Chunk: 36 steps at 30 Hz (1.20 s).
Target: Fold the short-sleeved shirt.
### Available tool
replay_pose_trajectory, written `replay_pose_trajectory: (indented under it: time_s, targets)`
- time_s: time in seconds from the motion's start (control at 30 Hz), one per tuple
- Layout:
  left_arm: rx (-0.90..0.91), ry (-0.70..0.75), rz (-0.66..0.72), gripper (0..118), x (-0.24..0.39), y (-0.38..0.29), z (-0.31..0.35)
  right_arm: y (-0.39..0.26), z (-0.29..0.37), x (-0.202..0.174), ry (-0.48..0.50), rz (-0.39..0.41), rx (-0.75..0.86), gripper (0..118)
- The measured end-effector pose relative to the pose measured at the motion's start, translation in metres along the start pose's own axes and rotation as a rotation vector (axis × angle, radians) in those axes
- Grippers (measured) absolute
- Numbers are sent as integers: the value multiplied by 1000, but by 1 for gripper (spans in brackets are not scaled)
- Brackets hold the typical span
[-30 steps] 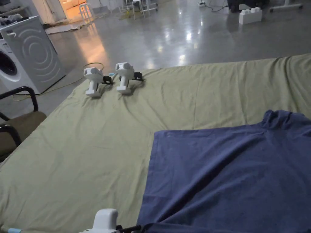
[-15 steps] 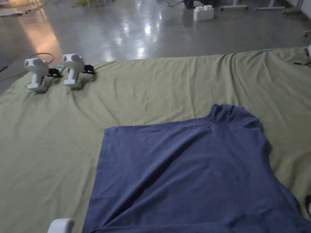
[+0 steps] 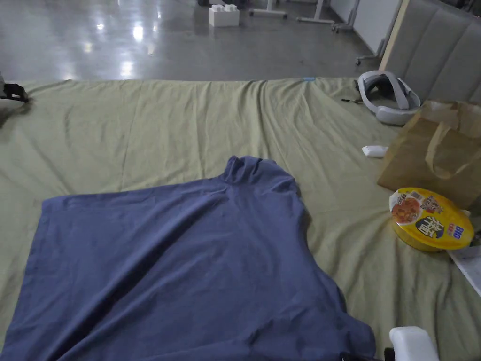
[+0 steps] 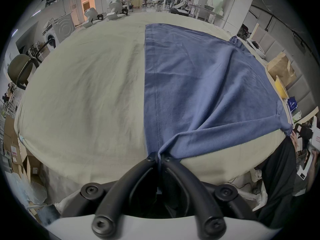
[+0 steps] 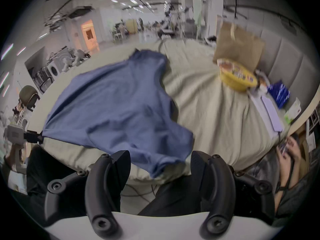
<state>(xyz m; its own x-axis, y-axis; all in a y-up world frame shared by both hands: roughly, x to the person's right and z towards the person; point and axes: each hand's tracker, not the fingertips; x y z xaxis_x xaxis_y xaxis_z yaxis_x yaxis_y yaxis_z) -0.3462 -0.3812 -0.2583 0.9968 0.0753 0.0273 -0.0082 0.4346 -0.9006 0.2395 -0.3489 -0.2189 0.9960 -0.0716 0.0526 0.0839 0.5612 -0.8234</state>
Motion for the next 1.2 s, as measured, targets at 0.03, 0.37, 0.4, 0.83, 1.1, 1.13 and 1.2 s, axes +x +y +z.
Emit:
replay_pose_trajectory:
  time_s: [0.03,0.37,0.4,0.83,1.1,1.13,1.2]
  targets:
    - [-1,2,-3,5,1,0,0,1,-6,2,2,-11,-32,79]
    - [6,-24,15,5,2,-1,3,18,-34,-4,40,-27,-114,15]
    - [10,-29,12,5,1,-1,5,20,-31,-4,44,-25,-89,13]
    - [235,-80,113,5,-22,131,15,159,-54,-22,54,-31,168,13]
    - [177,-28,35,5,-14,220,-52,233,-146,-37,-36,38,66,13]
    - [167,-26,48,6,-14,224,-60,235,-156,-40,-48,57,57,13]
    - [138,-30,89,16,-21,228,-77,238,-173,-44,-75,81,48,13]
